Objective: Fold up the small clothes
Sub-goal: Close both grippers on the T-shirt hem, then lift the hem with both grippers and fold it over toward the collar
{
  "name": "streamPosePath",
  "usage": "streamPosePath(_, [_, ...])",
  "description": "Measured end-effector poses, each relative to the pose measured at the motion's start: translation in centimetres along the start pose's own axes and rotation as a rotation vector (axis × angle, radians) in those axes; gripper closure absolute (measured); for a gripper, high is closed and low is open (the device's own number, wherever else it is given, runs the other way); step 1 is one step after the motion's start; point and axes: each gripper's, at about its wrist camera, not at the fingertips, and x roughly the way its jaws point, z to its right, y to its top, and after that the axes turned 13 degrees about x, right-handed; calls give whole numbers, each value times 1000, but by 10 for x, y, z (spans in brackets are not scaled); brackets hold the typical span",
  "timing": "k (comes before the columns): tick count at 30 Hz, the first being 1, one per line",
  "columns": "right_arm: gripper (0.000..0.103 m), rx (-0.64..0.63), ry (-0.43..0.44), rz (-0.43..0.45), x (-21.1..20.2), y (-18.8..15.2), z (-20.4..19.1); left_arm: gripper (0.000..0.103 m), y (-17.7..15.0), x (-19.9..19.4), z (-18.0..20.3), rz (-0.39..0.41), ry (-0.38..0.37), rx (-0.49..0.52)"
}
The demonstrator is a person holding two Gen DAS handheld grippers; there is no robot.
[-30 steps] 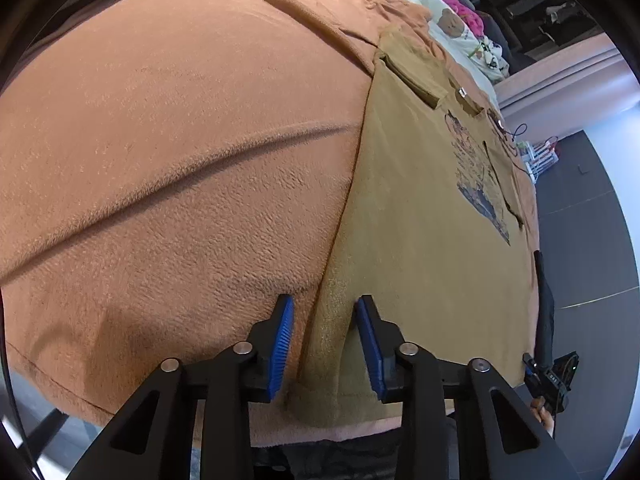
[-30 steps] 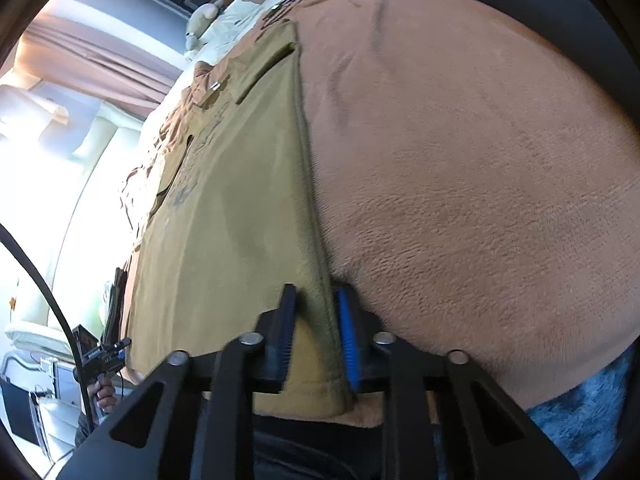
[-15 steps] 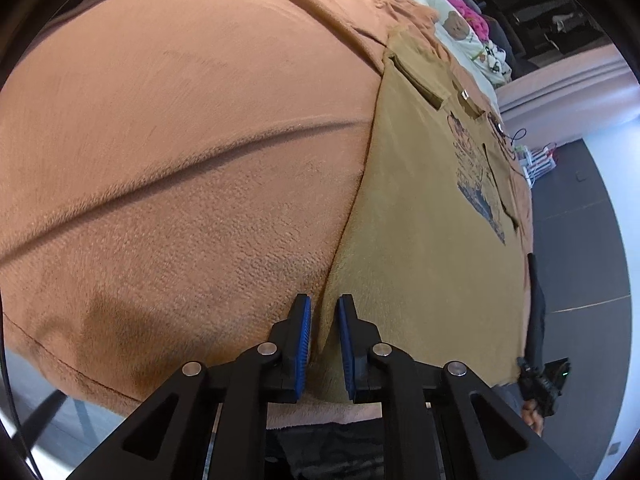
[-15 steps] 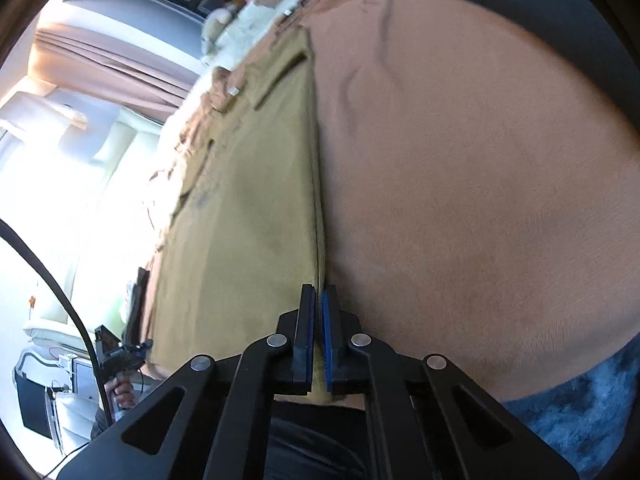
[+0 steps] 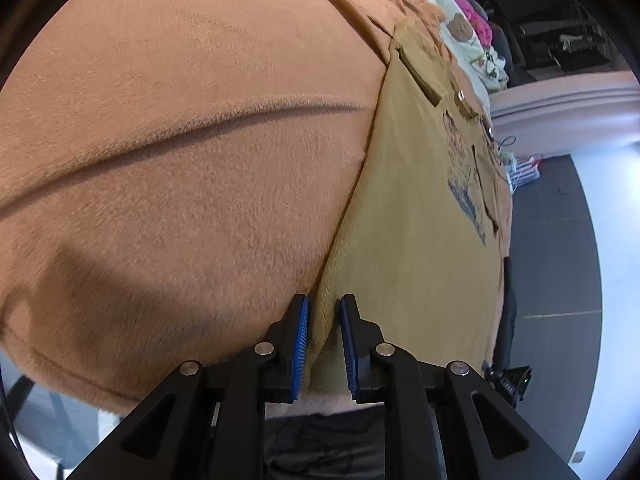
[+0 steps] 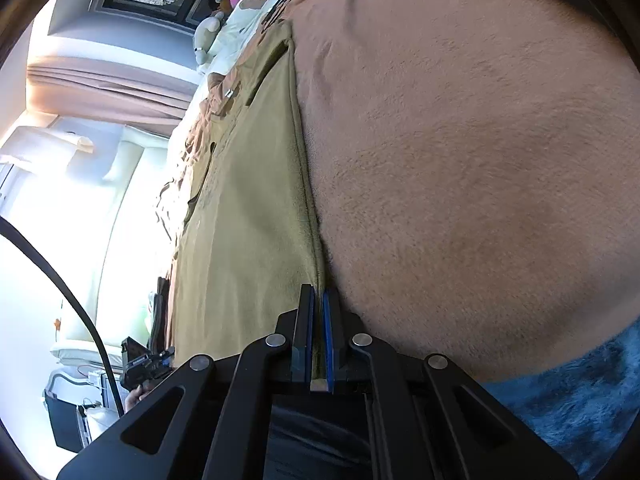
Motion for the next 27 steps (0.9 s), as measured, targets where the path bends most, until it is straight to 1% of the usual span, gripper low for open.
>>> streamPosePath(4, [101,2,10,-10,12,7,-3,85,4,4,2,17,-5,-4])
streamPosePath(7, [101,3,14,-10,15,7,-4,86,2,3,4,23,-8,-3])
streamPosePath(8, [101,-5,9,-6,13,7,-5,89,1,2,6,22,-11,2])
streamPosePath(9, [102,-13,7,-3,11,5,-6,97,-2,2,8,15,-6,16])
streamPosePath(11, [102,-34,15,11,3,2,-10,99,-6,0,12,15,7,30])
streamPosePath(13, [103,-35,36,33,-6,-2,-13,100,-7,-5,14,37,4,30])
streamPosePath(16, [103,-22,56,72,-25,-5,-13,100,-8,-17,17,77,-18,17])
streamPosePath(19, [103,-17,89,100,-42,-10,-17,101,-10,-27,26,100,-31,19])
streamPosePath(23, [103,-29,109,119,-55,-21,-28,101,-16,-46,40,144,-74,8])
streamPosePath(27, [103,-20,129,132,-66,-31,-31,101,-22,-65,56,175,-85,13])
